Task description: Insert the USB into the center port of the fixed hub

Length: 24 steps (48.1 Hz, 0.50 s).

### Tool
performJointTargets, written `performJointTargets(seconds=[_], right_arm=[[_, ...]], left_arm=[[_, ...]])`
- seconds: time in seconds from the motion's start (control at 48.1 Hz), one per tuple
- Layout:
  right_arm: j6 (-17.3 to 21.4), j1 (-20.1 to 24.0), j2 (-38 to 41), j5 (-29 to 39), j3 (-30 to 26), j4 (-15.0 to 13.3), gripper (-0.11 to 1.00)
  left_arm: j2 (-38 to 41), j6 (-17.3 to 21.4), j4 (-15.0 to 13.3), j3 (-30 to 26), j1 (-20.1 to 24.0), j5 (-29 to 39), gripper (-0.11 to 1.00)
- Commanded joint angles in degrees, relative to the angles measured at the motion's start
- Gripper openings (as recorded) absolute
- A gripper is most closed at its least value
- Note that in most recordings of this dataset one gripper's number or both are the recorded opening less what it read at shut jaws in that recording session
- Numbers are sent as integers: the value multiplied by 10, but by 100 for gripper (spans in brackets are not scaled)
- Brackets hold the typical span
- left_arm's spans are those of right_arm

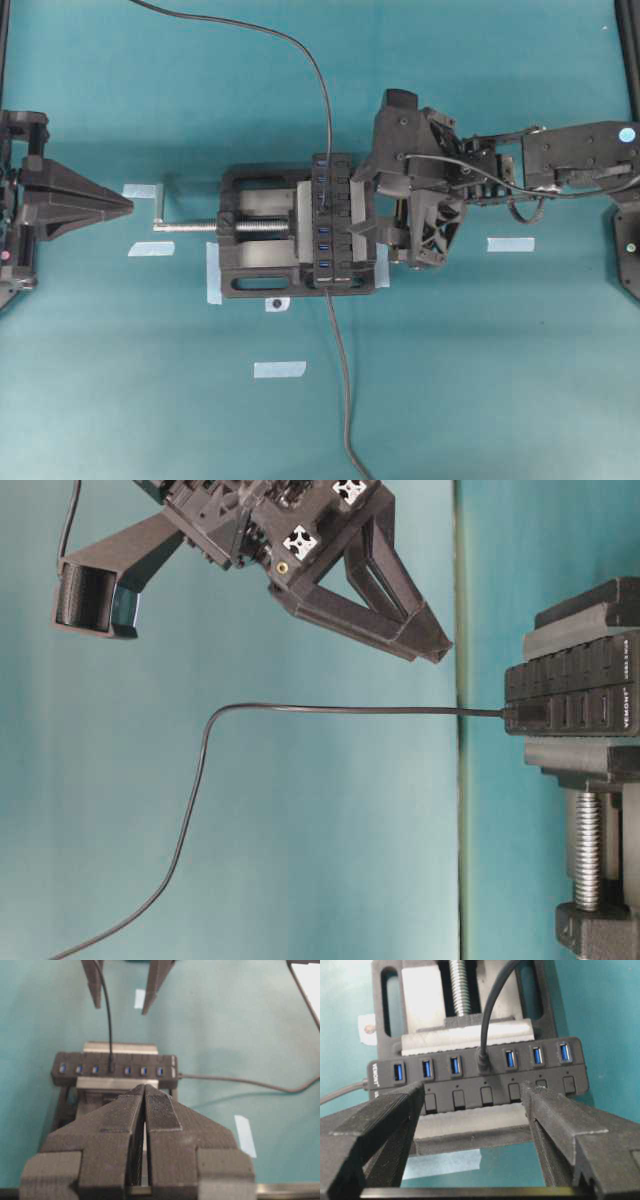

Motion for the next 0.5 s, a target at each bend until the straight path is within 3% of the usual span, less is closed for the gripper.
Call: performJointTargets(seconds=[0.0,0.478], right_arm=[[5,2,-15,-4,-5,0,83],[5,2,-15,-11,-4,0,83]], left_arm=[[3,-2,0,-7,1,-4,0],[3,-2,0,-7,1,-3,0]])
